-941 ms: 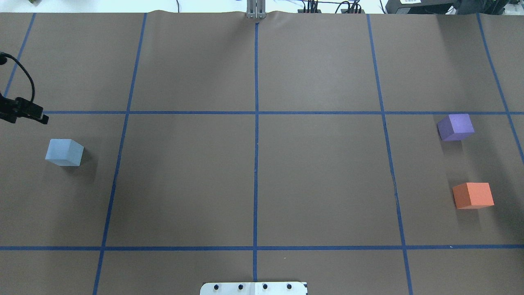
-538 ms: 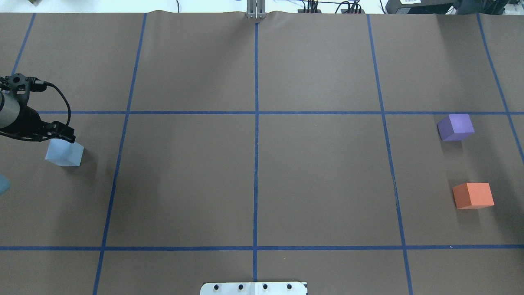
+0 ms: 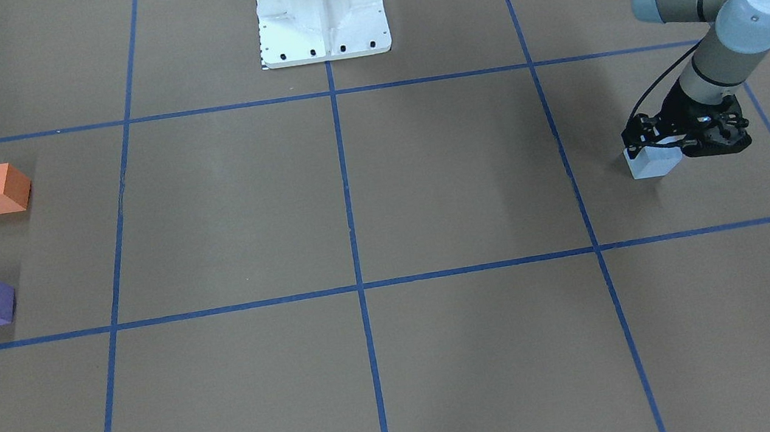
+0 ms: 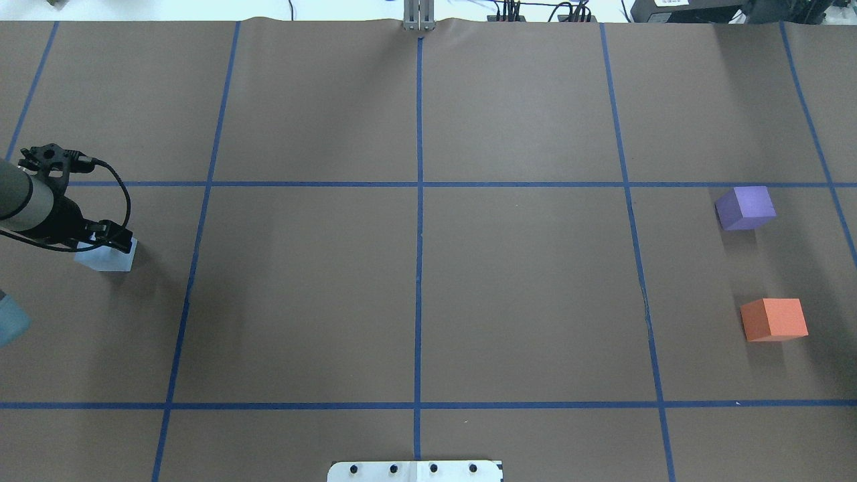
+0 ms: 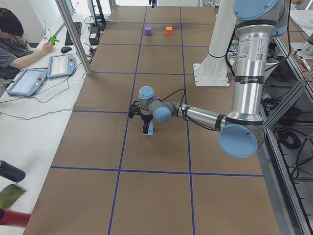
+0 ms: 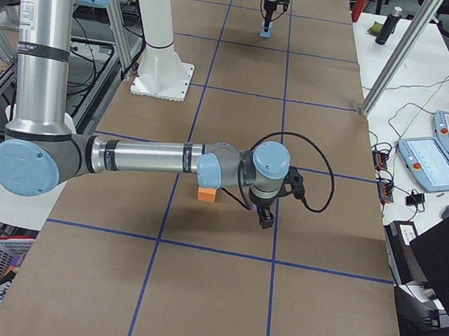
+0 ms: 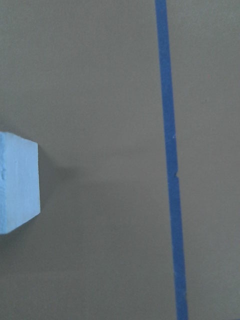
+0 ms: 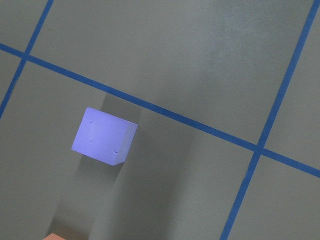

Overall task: Place blue block between orange and purple blocks
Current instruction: 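Lower the left gripper onto the light blue cube and grasp it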

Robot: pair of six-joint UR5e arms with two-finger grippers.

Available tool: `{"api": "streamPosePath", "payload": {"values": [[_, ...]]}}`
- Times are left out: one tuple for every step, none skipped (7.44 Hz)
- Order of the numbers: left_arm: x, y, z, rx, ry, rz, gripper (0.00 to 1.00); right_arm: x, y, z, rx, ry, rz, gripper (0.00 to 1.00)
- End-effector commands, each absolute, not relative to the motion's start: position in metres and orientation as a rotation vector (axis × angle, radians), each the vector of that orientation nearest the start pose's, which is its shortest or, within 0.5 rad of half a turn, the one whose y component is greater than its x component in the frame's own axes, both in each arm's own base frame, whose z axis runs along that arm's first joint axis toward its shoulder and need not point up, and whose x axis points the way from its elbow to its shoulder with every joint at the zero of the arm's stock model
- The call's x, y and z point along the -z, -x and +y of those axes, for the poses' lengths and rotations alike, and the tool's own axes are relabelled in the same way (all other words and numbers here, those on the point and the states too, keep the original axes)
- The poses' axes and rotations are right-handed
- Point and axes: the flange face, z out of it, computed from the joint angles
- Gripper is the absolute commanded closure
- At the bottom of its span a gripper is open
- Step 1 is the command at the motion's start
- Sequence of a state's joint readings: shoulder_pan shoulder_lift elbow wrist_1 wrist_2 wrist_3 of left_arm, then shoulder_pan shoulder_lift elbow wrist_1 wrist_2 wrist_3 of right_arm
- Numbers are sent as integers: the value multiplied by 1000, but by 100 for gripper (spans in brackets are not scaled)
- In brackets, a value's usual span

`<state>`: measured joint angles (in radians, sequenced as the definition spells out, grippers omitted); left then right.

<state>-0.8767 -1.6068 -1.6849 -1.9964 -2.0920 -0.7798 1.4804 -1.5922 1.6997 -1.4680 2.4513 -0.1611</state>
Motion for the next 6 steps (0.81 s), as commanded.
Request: {"api": "streamPosePath", "payload": {"values": [[-545, -285, -459, -85, -61, 761, 52, -587, -12, -494, 326, -227, -874, 0], [-537, -287, -462, -87, -66, 770, 59, -587, -12, -494, 326, -227, -874, 0], [-515, -294, -468, -91, -79, 792, 59, -586, -12, -494, 327, -228, -875, 0], [-469, -310, -484, -90, -68, 814, 59, -587, -12, -494, 327, -228, -874, 0], [-408, -324, -501, -43, -38, 803, 59, -586, -12, -494, 327, -228, -875, 0], [-343, -344, -518, 12, -17, 811, 58, -588, -12, -493, 326, -225, -875, 0]]}}
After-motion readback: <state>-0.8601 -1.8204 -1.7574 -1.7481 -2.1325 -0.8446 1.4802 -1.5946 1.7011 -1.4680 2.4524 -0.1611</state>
